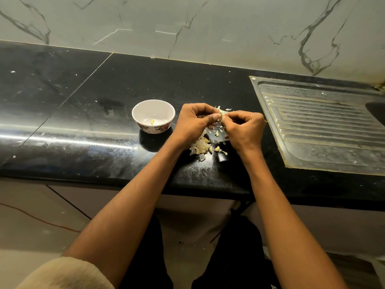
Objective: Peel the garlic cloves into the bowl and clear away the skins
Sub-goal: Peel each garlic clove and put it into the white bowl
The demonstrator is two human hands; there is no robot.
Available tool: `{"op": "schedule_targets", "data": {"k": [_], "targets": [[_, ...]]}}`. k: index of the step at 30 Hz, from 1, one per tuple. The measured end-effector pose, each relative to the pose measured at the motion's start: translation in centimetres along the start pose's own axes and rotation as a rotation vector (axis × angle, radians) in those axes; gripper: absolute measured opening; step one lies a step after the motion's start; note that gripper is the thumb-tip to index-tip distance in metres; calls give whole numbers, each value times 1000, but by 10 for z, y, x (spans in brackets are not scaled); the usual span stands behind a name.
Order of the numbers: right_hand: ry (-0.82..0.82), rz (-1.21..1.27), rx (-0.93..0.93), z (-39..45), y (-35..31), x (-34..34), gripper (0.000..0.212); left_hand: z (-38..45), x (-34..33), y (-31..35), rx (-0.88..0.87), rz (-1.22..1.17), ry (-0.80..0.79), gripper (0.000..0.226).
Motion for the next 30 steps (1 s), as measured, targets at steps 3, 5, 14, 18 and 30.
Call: {"op": "schedule_targets", "data": {"k": [3,5,14,18,30], "targets": [[3,17,-64,3,5,1,22,0,1,0,-4,11,6,8],[-2,-13,-57,3,5,0,22,0,1,-1,-7,12,13,9],[4,-119,20,2,6,1,9,1,2,-2,-22,40,34,13],[-4,-54,31,1,3,0,7,2,4,-3,-18,47,45,14],[-47,-111,132,-2,-2,-4,11,-2,4,-1,-7,10,82,14]]}}
Point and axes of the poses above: each hand's wrist, its own z-axis towards the middle knuckle, its own x-axis out of the back of the hand, y = z × x, the point moved 3 cm from there along z, towards the middle knuckle, and after that the axes turned 3 degrees about z, right-handed, at the moved point
